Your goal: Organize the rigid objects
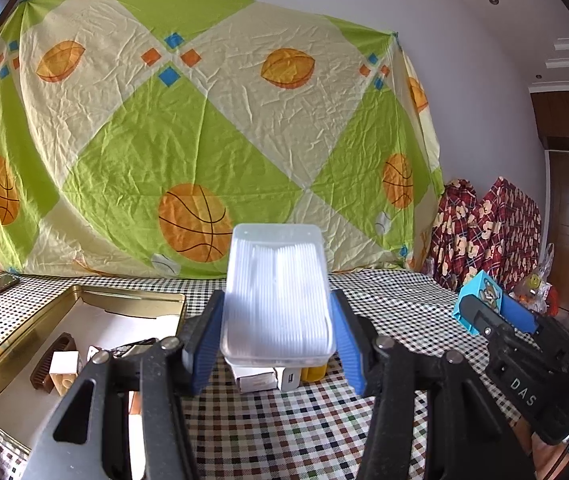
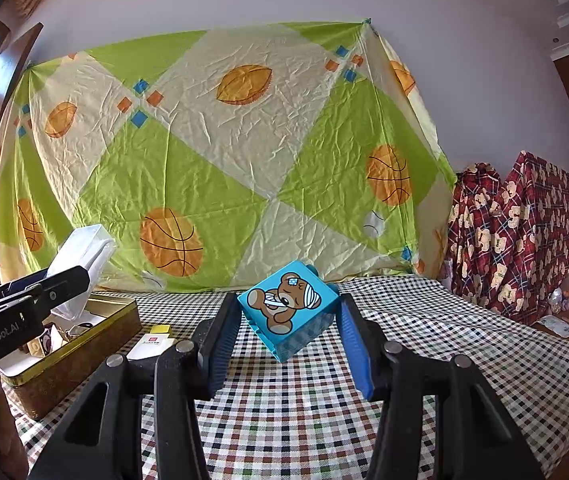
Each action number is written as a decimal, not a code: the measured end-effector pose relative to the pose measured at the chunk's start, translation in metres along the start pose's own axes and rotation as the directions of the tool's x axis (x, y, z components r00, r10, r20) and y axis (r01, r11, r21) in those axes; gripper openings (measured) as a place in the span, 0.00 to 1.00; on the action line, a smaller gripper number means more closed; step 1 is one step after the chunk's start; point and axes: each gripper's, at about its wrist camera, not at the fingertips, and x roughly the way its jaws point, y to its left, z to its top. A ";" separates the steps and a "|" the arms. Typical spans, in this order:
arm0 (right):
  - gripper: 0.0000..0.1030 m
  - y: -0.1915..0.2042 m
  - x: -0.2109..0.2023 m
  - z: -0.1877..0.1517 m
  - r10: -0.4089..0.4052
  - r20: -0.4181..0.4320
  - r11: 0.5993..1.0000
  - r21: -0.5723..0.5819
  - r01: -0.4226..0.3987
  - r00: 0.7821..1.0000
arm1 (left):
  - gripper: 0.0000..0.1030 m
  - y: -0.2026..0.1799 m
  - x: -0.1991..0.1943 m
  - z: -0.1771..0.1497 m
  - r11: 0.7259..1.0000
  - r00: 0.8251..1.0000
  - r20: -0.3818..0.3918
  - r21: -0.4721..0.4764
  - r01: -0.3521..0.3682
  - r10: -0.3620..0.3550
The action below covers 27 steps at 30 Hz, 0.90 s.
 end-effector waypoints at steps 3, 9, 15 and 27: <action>0.50 0.009 0.000 0.000 0.018 0.000 1.000 -0.008 -0.018 1.000 | 0.50 0.008 -0.001 -0.001 1.000 1.000 -0.007 -0.014 -0.007 0.007; 0.50 0.024 -0.002 -0.002 0.057 -0.003 0.998 -0.010 -0.057 0.998 | 0.50 0.015 -0.006 -0.002 1.000 1.000 -0.004 -0.020 -0.016 0.016; 0.50 0.040 -0.003 -0.003 0.091 -0.003 0.996 -0.024 -0.091 0.996 | 0.48 0.017 -0.010 -0.002 1.000 1.000 0.002 -0.005 -0.015 0.015; 0.50 0.036 -0.006 -0.004 0.098 -0.012 0.995 0.000 -0.098 0.995 | 0.63 0.044 -0.022 0.005 1.000 1.000 -0.011 -0.017 -0.008 0.008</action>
